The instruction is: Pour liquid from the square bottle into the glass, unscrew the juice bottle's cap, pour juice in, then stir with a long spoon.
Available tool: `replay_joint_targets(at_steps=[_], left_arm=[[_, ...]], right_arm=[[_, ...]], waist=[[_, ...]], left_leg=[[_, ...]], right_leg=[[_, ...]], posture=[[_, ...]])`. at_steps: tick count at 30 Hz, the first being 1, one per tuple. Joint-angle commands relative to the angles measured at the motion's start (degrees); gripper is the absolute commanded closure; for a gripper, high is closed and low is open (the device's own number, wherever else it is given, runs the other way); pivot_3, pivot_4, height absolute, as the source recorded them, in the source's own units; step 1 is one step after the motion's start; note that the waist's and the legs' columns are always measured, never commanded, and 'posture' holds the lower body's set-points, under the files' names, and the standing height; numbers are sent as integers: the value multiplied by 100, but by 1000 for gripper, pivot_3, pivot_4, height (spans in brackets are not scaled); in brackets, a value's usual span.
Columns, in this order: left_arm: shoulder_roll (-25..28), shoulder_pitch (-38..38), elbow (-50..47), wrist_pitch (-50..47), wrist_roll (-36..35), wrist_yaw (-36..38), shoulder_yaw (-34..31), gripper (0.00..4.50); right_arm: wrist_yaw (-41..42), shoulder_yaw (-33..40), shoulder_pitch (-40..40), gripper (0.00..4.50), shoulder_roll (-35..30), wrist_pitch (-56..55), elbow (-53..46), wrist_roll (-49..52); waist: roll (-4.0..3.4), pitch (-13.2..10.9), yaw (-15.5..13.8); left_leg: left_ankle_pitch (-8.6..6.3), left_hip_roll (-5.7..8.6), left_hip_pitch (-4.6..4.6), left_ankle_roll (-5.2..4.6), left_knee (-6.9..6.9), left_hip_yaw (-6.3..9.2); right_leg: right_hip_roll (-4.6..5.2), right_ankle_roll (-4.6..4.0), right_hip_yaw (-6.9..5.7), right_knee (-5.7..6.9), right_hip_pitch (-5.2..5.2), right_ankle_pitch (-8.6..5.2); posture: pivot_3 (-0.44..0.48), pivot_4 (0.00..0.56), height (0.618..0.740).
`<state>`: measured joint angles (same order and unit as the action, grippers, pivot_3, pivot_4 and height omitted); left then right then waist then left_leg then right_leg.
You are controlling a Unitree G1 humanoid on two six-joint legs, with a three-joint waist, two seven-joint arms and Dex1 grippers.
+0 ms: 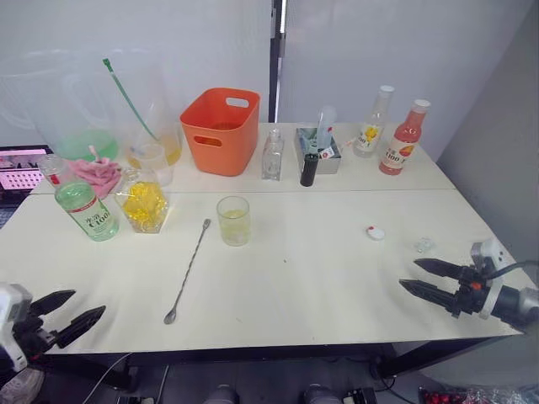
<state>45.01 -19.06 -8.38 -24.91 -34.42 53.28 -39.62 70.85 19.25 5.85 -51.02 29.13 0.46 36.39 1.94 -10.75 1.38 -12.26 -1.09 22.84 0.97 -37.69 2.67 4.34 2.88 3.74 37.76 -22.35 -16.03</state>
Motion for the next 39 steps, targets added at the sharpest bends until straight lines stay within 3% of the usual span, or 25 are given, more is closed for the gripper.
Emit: replay_joint_targets(at_steps=[1,6,12,20,26,30,39], left_arm=[[-94,123,-1080,-649,-221,-791,131,43],[-875,278,-2577,-1275,-231,-2269,702,43],[-1834,674,-3397,-1926,220,-3944,1736,43],[-2476,1424,-2859,-2280,1386,-5295,2898,43],[-2815,2069,-1830,-2250,1733,-5301,3446,43],[-3006,2081,-1707,-2213,1717,-5205,3469,1118],[-2753,2060,-1611,-2189,1926,-4941,3291,4167]], right_arm=[[470,-355,283,0,-258,76,-404,83],[1071,-1066,1244,0,-331,98,-358,57],[1123,-1529,2065,0,-175,257,-449,27],[1016,-1528,2230,0,-209,519,-769,145],[871,-1318,1982,0,-282,592,-1028,204],[746,-1220,1882,0,-292,647,-1188,258],[535,-1331,1967,0,-70,512,-1232,144]], waist=[[1,1,-11],[0,0,-14],[1,1,-59],[0,1,-106],[-9,7,-126],[-31,19,-148],[-39,24,-171]], left_leg=[[0,0,0,0,0,1],[-4,5,4,1,0,2],[-5,7,4,1,-3,7],[-4,22,20,1,-10,18],[-4,26,19,1,-12,20],[-4,26,18,1,-12,20],[-4,28,14,1,-12,19]], right_leg=[[0,1,0,-1,1,0],[4,4,0,-13,2,2],[2,5,1,-11,2,4],[6,12,1,-16,1,7],[8,13,-2,-17,5,7],[7,13,-1,-16,5,7],[8,16,-1,-20,10,6]], posture=[[0,150,740],[0,150,740],[0,150,740],[0,150,740],[0,150,740],[0,150,740],[0,150,740]])
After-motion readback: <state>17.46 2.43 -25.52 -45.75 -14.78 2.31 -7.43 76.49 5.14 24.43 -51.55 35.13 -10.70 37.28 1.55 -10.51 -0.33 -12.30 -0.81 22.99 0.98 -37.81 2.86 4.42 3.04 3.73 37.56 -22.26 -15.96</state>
